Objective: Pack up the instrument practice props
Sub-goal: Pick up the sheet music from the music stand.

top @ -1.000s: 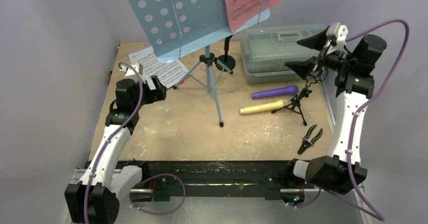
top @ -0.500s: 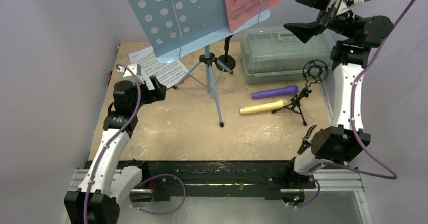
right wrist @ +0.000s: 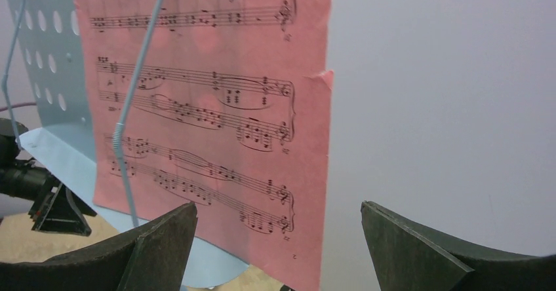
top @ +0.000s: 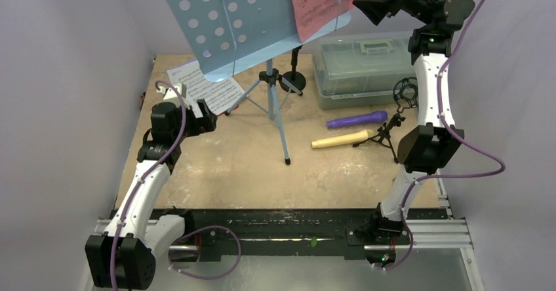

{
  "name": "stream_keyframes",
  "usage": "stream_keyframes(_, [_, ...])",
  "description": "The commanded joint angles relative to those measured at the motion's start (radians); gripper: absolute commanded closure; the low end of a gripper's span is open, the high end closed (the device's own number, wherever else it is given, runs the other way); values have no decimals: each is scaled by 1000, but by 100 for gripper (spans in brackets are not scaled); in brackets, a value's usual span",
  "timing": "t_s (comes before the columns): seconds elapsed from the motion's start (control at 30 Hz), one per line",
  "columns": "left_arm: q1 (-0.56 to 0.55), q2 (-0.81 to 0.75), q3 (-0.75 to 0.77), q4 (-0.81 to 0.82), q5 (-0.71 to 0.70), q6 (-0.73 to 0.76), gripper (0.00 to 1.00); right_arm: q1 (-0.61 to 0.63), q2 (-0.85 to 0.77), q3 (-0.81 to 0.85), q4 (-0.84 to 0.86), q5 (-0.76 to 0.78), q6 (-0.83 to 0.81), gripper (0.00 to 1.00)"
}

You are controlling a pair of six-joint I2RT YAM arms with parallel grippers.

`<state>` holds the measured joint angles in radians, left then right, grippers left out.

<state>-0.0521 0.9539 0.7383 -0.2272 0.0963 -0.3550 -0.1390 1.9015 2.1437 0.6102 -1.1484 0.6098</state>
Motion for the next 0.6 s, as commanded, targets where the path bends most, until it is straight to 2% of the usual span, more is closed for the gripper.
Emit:
stream_keyframes(0.0, [11, 14, 30, 14, 13, 14, 1, 15, 10, 84, 9, 63, 34, 1])
stream_keyframes(0.37, [24, 17, 30, 16, 28, 10, 1, 47, 38, 117, 70, 61, 125, 2])
stream_keyframes(0.57, [43, -4, 25, 18, 29, 6, 1, 73, 27, 119, 72, 62, 167, 6])
